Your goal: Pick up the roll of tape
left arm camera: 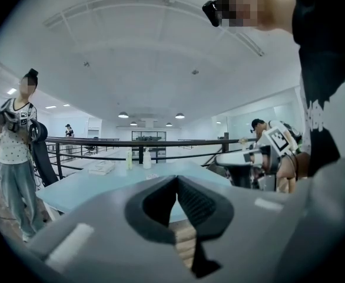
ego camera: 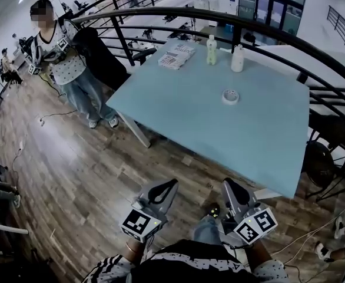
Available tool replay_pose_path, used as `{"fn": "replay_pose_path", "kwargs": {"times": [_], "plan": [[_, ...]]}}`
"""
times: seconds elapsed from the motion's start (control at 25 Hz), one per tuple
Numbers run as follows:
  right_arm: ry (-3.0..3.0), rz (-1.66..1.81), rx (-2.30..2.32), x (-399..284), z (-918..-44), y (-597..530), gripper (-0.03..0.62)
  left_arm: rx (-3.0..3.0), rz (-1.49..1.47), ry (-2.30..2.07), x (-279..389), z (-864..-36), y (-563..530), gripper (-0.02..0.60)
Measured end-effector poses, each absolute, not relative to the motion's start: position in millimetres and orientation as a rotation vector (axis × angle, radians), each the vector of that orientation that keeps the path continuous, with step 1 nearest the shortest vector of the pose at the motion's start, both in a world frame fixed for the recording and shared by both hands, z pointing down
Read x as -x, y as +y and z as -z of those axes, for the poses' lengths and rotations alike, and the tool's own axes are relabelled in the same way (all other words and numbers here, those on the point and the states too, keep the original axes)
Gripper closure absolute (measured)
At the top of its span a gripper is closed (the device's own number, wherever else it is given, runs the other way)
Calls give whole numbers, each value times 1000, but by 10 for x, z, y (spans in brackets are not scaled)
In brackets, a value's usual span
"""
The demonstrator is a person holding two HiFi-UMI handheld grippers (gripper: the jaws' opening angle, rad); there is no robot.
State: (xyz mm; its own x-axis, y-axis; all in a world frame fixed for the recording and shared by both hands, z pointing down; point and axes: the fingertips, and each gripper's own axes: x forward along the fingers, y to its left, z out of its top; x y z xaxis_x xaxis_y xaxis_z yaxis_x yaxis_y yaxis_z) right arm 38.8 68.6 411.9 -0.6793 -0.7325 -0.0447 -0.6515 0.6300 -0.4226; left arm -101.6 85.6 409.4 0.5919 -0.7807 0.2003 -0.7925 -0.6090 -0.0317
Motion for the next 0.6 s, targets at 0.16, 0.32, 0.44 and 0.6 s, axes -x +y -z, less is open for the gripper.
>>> {"fn": "replay_pose_path", "kwargs": {"times": [0.16, 0.32, 0.44, 0.6], "plan": [[2634, 557, 1130, -456, -4087, 418, 574, -2747, -301, -1369, 952, -4017, 607, 581], [2646, 547, 1101, -517, -4000, 216, 574, -2759, -320, -1403, 909, -3904, 420, 581], [2650, 552, 1084, -577, -4039, 13, 574, -2743, -328, -1422, 856, -3935, 266, 581], [2656, 559, 1042, -607, -4039, -166, 574, -2705, -341, -1435, 758, -3949, 149, 581]]}}
